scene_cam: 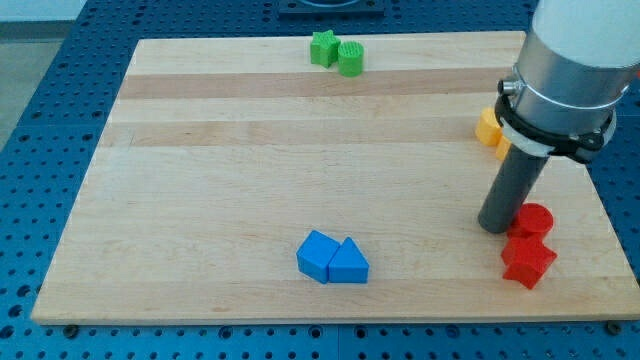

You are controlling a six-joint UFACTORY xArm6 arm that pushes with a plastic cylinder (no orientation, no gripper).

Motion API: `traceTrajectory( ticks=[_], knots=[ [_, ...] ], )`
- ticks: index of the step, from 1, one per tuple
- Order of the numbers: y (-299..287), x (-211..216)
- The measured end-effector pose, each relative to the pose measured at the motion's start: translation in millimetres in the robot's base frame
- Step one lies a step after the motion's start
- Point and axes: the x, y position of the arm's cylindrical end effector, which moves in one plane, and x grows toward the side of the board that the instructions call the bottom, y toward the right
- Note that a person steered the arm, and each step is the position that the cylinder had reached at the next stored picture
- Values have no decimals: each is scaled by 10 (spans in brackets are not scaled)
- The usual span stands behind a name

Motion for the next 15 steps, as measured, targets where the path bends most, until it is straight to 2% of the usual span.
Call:
traceTrajectory(
  ticks=[1,2,3,4,6,7,8,11,15],
  knots=[
    [0,0],
    [0,-141],
    [0,-484],
    [129,-556],
    [753,-651],
    [1098,-904],
    [1145,-1136],
    [54,-930],
    [-1137,-1068]
  ],
)
